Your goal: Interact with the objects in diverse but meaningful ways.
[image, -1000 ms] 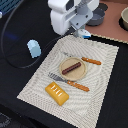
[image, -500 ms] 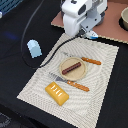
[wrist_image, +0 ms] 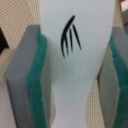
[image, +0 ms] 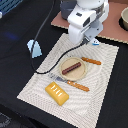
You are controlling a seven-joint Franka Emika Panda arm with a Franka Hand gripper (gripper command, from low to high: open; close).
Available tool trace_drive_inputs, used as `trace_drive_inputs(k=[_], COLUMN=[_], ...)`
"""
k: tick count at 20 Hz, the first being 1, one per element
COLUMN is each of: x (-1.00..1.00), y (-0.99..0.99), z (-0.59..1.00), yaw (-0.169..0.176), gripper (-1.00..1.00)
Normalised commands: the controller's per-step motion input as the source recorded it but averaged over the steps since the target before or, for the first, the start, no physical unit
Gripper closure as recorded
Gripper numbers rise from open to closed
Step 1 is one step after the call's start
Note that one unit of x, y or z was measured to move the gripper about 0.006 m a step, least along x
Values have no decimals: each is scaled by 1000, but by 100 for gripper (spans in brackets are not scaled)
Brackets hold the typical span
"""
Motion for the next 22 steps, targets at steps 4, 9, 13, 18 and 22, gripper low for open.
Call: trace_drive_inputs(k=[4, 9, 13, 18, 22], x=[254, 301, 306, 317, 80], y=[353, 368, 377, 381, 252], z=[-204, -47, 7, 118, 620], yaw=[0, 0, 0, 0, 0], gripper=[100, -100, -100, -100, -100])
